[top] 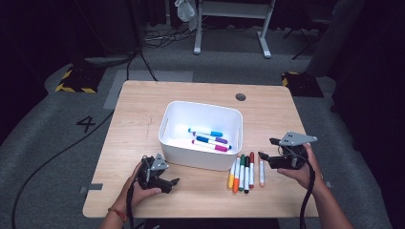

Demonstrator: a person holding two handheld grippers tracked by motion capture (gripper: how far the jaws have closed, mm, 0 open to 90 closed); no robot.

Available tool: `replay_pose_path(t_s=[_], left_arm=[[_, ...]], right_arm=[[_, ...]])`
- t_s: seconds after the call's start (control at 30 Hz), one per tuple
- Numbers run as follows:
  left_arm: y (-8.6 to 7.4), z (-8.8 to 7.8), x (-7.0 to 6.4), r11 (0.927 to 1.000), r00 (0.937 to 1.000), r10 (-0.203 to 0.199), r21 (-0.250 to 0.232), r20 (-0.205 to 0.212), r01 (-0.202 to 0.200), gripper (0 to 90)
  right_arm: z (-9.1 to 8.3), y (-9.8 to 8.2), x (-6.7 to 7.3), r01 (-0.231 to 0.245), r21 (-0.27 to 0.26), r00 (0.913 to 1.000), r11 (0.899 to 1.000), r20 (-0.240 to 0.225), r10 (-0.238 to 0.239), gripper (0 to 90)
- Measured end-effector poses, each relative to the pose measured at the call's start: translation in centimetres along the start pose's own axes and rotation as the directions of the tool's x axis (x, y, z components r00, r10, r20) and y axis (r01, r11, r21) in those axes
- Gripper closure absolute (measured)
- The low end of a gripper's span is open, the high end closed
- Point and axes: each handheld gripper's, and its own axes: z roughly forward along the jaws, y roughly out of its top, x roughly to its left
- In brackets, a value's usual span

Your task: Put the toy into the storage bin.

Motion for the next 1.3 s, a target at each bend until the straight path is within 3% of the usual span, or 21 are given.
replay_pose_path(t_s=[0.2, 0.37, 0.57, 0.67, 0.87, 0.97, 1.2, 1.3], left_arm=[[0.0, 0.0, 0.0, 1.0, 1.0, 0.0, 0.0, 0.001, 0.0, 15.0], [0.0, 0.0, 0.0, 1.0, 1.0, 0.001, 0.0, 0.001, -0.001, 15.0], [0.0, 0.0, 0.0, 1.0, 1.0, 0.001, 0.0, 0.0, -0.001, 15.0], [0.0, 0.0, 0.0, 1.0, 1.0, 0.001, 0.0, 0.001, -0.001, 15.0], [0.0, 0.0, 0.0, 1.0, 1.0, 0.001, 0.0, 0.001, -0.001, 15.1], [0.0, 0.0, 0.0, 1.0, 1.0, 0.0, 0.0, 0.001, 0.0, 15.1], [0.0, 0.0, 0.0, 1.0, 1.0, 0.001, 0.0, 0.0, -0.001, 15.0], [0.0, 0.0, 0.0, 1.0, 1.0, 0.0, 0.0, 0.0, 0.0, 15.1]], right_arm=[[2.2, -2.5, -1.0, -0.088, 0.048, 0.9961, 0.995, 0.013, 0.087, 34.8], [3.8, -4.2, -1.1, -0.096, 0.115, 0.9952, 0.989, 0.03, 0.093, 35.5], [4.9, -5.1, -1.4, -0.124, 0.147, 0.9923, 0.981, 0.022, 0.122, 38.3], [5.4, -5.6, -1.7, -0.154, 0.161, 0.988, 0.975, 0.017, 0.153, 45.8], [5.4, -6.1, -2.6, -0.201, 0.142, 0.9796, 0.969, 0.044, 0.196, 61.3], [5.3, -6.3, -2.8, -0.186, 0.135, 0.9815, 0.973, 0.07, 0.178, 73.2], [4.9, -6.7, -3.4, -0.2, 0.11, 0.9793, 0.974, 0.052, 0.196, 74.7], [4.2, -6.5, -3.7, -0.206, 0.077, 0.9783, 0.975, 0.031, 0.205, 74.7]])
